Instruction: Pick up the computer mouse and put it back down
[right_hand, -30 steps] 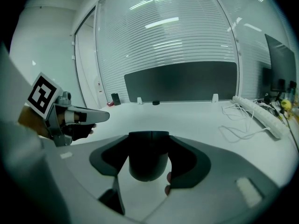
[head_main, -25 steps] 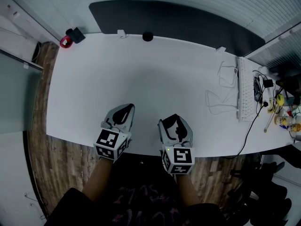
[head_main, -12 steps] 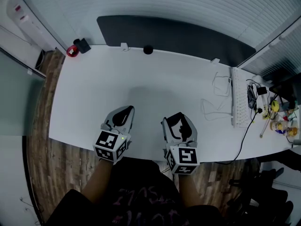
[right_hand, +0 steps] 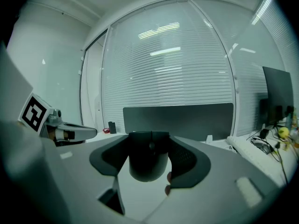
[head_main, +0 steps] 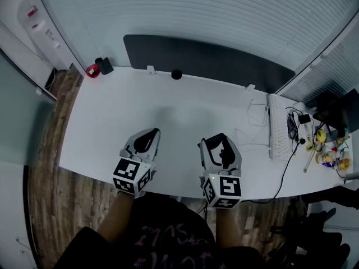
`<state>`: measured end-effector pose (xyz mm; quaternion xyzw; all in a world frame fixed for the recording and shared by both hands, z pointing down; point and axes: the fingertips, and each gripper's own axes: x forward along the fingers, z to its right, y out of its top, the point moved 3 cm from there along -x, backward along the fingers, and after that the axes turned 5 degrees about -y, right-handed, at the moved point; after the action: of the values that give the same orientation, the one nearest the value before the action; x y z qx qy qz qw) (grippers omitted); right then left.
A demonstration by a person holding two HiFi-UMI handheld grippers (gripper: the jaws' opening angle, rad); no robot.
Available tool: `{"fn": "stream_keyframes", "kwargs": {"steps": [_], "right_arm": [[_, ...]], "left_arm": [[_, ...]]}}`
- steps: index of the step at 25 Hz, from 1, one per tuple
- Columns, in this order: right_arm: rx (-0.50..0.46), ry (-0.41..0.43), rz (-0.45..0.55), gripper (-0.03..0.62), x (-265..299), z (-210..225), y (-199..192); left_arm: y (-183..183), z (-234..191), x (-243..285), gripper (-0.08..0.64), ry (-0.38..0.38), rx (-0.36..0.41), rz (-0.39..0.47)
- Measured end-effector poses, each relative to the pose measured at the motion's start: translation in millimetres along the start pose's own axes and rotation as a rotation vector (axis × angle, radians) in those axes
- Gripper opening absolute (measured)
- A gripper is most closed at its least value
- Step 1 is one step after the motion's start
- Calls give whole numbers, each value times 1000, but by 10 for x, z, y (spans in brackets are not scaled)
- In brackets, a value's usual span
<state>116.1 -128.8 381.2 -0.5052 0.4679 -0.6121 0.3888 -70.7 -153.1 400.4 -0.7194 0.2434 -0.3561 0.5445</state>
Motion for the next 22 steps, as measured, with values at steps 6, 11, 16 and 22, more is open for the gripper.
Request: {"fn": "stream_keyframes", "kwargs": {"steps": [6,11,16,22], "right_arm": [[-12,2,23,273,-111,63,92],[-16,5,8,273,-207,117,32],[-2,-4,-35,273,-318,149,-160],[17,-8,-102,273,-458,155,-460]], "left_arm": [[138,66,-44,-2,11,15,39],[108,175,-48,-2,8,17,36],[11,251,-63,-2,4,10,18],[-148,339,-86,-2,-4,-4,-16]]}}
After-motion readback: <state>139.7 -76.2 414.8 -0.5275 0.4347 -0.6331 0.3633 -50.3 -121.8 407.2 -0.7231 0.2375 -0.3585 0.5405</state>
